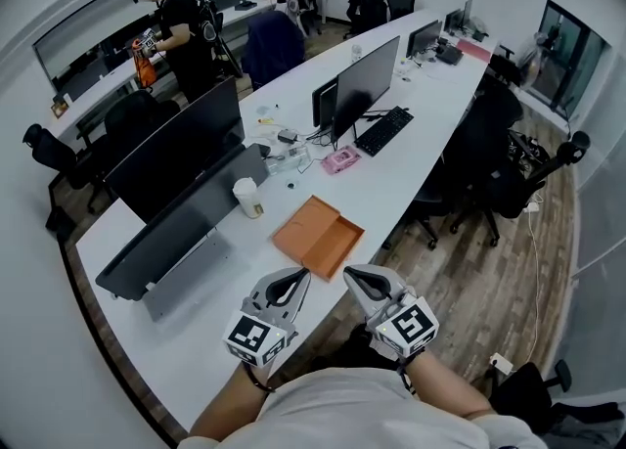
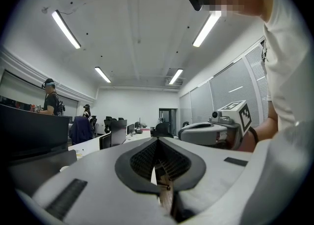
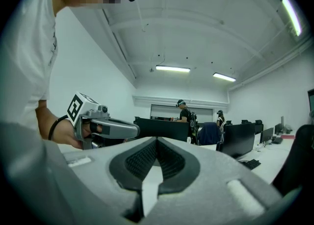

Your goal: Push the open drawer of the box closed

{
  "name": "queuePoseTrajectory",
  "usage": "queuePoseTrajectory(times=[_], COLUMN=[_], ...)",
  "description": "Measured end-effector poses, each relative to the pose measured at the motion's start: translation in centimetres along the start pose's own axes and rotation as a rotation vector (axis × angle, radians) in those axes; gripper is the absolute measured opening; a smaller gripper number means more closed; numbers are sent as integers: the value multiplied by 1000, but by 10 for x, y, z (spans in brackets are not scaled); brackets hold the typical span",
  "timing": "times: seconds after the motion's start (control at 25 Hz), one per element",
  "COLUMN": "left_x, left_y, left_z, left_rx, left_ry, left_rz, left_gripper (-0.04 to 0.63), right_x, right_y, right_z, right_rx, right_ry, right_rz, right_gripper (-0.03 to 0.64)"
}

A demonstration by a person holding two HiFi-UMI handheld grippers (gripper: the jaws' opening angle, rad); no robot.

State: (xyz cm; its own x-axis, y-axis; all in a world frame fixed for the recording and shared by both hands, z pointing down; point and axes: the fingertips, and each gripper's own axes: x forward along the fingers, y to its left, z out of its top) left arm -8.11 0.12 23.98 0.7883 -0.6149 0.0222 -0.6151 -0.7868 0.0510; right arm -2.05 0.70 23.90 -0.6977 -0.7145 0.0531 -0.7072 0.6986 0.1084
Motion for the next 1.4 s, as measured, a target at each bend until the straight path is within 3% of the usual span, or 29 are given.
queuePoseTrajectory(times=[0.52,1.4], left_x=[16,123], left_y=[28,96], left_z=[-13,-67], left_rx=[2,-71], left_ry=[11,87], left_rz=[44,55], left_gripper=[-2,-2], right_x=[24,84], right_y=[-28,-133], right_z=[-18,-100], right_rx=[12,67], right_ry=[5,132], right_rz=[24,72], right_gripper=[2,3])
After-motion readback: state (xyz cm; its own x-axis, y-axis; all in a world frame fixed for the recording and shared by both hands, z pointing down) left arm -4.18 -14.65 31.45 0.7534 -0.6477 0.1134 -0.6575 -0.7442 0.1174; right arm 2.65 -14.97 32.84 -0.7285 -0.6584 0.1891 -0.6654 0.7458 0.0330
